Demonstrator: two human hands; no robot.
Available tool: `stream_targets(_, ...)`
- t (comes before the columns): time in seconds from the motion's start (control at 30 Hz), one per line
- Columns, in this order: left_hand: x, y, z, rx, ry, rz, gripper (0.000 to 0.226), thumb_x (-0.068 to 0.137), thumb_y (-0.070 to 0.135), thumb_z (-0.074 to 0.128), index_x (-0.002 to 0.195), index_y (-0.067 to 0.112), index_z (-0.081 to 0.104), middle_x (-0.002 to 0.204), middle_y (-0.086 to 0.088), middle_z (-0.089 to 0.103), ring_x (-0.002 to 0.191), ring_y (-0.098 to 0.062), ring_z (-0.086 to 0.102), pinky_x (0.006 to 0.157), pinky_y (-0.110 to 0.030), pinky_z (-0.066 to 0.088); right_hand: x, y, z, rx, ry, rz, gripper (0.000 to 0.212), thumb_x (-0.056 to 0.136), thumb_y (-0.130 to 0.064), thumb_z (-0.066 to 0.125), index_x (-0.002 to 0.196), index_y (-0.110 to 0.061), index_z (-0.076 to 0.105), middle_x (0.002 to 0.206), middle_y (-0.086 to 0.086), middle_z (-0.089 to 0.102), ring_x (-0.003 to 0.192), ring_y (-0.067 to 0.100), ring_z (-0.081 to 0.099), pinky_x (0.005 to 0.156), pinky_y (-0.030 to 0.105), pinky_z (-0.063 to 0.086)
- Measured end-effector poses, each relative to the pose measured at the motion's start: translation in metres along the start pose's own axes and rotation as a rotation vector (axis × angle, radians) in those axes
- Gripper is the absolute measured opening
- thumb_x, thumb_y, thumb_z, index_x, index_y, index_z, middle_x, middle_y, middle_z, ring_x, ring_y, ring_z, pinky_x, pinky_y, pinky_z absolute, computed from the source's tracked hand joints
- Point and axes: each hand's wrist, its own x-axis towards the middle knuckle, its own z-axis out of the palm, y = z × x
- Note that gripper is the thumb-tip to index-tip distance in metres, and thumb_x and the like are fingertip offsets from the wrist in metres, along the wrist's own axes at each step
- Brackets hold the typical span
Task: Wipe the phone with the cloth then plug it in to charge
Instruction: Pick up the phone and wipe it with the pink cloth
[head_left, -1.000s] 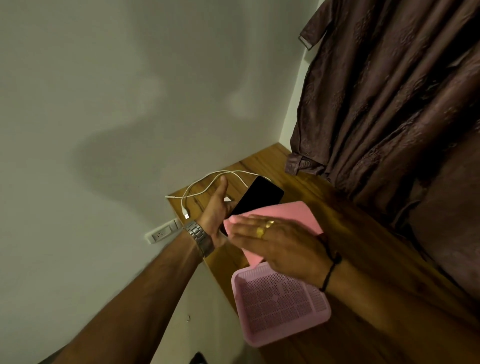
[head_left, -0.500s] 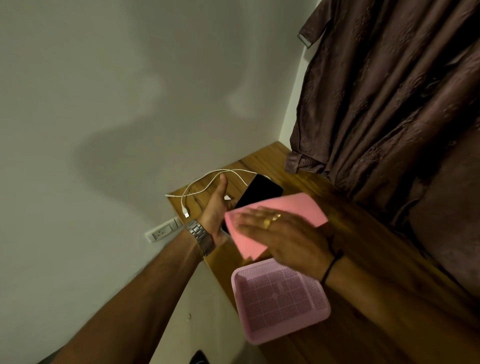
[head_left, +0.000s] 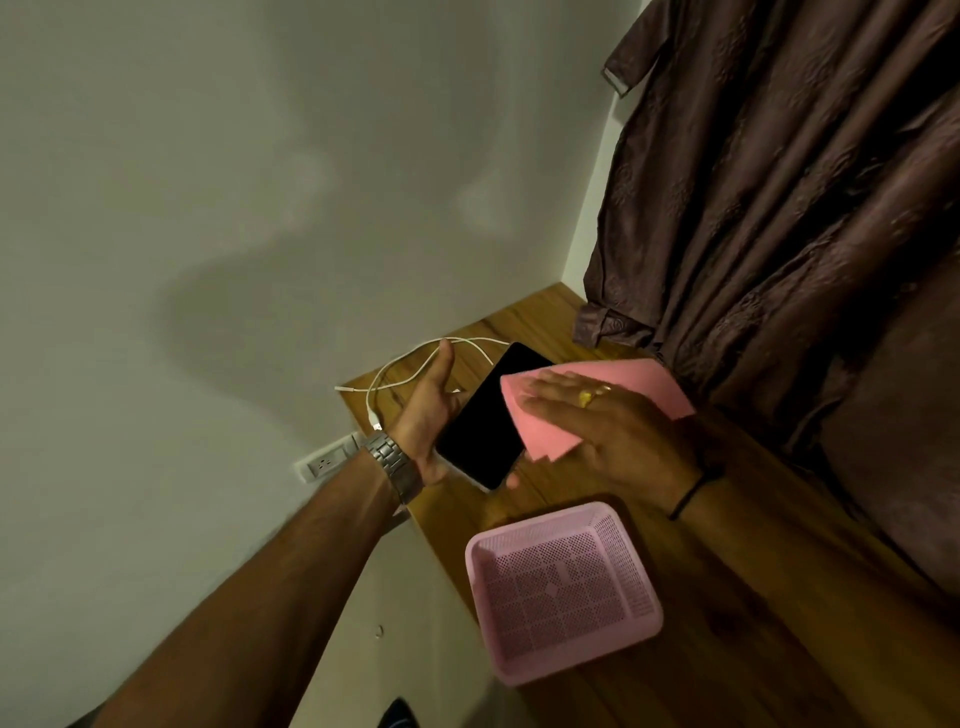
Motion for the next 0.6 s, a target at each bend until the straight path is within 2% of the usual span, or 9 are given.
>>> stream_targets(0.1, -0.003, 0.003, 0.000, 0.004, 0.029, 0.001, 0.115, 0.077, 0.099, 0.025, 0.149, 0.016, 0.057, 0.137, -0.028, 0.064, 0.110, -0.048, 0.070, 0.086, -0.056, 0.059, -0.004, -0.023, 0.011, 0.030, 0.088, 0.056, 0.061, 0.082, 0.007, 0.057, 0.140, -0.011, 0.061, 0.149, 0.008, 0.056, 0.143, 0.020, 0.047, 0.120, 0.036, 0.038)
stream_targets(0.17, -0.004, 0.003, -0.004, -0.007, 0.072, 0.018, 0.116, 0.079, 0.098, 0.029, 0.149, 0.009, 0.055, 0.144, -0.029, 0.060, 0.118, -0.044, 0.068, 0.095, -0.049, 0.058, -0.016, -0.048, 0.028, 0.004, -0.029, -0.125, 0.069, 0.081, 0.000, 0.041, 0.147, -0.016, 0.054, 0.156, 0.003, 0.048, 0.148, 0.013, 0.036, 0.125, 0.024, 0.023)
stream_targets(0.23, -0.006, 0.001, -0.008, -0.031, 0.068, 0.025, 0.114, 0.081, 0.095, 0.034, 0.145, 0.004, 0.058, 0.142, -0.028, 0.062, 0.119, -0.042, 0.069, 0.095, -0.045, 0.059, -0.024, -0.049, 0.029, -0.036, -0.133, -0.274, 0.072, 0.081, 0.001, 0.036, 0.150, -0.018, 0.050, 0.159, 0.002, 0.043, 0.150, 0.009, 0.029, 0.126, 0.020, 0.014)
stream_targets(0.27, -0.008, 0.000, -0.009, -0.026, 0.050, 0.023, 0.113, 0.081, 0.095, 0.034, 0.145, 0.005, 0.058, 0.142, -0.028, 0.062, 0.118, -0.043, 0.069, 0.094, -0.048, 0.060, -0.022, -0.039, 0.024, -0.039, -0.124, -0.274, 0.070, 0.082, 0.005, 0.040, 0.148, -0.016, 0.053, 0.157, 0.004, 0.047, 0.150, 0.011, 0.033, 0.126, 0.023, 0.019)
stream_targets(0.33, -0.010, -0.002, -0.010, 0.003, -0.020, 0.006, 0.115, 0.080, 0.097, 0.028, 0.151, 0.011, 0.053, 0.137, -0.029, 0.062, 0.111, -0.045, 0.069, 0.088, -0.054, 0.060, -0.016, -0.013, 0.009, -0.008, -0.029, -0.099, 0.061, 0.082, 0.012, 0.057, 0.140, -0.008, 0.061, 0.149, 0.010, 0.056, 0.143, 0.022, 0.048, 0.121, 0.040, 0.037)
stream_targets(0.37, -0.011, -0.002, -0.009, 0.014, -0.061, -0.001, 0.115, 0.080, 0.097, 0.023, 0.154, 0.014, 0.049, 0.133, -0.029, 0.063, 0.107, -0.044, 0.068, 0.085, -0.055, 0.059, -0.013, 0.000, 0.001, 0.010, 0.044, 0.022, 0.059, 0.081, 0.013, 0.060, 0.137, -0.005, 0.064, 0.145, 0.012, 0.059, 0.139, 0.027, 0.052, 0.115, 0.047, 0.044)
stream_targets(0.43, -0.013, -0.002, -0.008, 0.012, -0.083, -0.004, 0.114, 0.080, 0.097, 0.020, 0.153, 0.015, 0.052, 0.127, -0.027, 0.065, 0.104, -0.042, 0.068, 0.083, -0.054, 0.059, -0.010, 0.003, -0.003, 0.019, 0.103, 0.126, 0.062, 0.078, 0.014, 0.051, 0.136, -0.004, 0.064, 0.144, 0.014, 0.060, 0.138, 0.030, 0.054, 0.111, 0.052, 0.047)
stream_targets(0.53, -0.011, -0.004, -0.008, 0.028, -0.007, 0.000, 0.114, 0.079, 0.097, 0.027, 0.139, 0.008, 0.066, 0.135, -0.028, 0.066, 0.113, -0.045, 0.070, 0.093, -0.053, 0.058, -0.019, -0.030, 0.018, -0.063, -0.016, -0.071, 0.072, 0.078, 0.010, 0.047, 0.146, -0.012, 0.055, 0.153, 0.009, 0.052, 0.145, 0.022, 0.046, 0.120, 0.040, 0.039)
stream_targets(0.6, -0.012, -0.006, -0.008, 0.042, 0.029, 0.006, 0.114, 0.080, 0.096, 0.030, 0.142, 0.007, 0.063, 0.142, -0.028, 0.062, 0.120, -0.043, 0.068, 0.100, -0.049, 0.054, -0.025, -0.037, 0.023, -0.107, -0.104, -0.227, 0.073, 0.080, 0.006, 0.040, 0.149, -0.016, 0.051, 0.156, 0.005, 0.049, 0.147, 0.018, 0.043, 0.121, 0.033, 0.036)
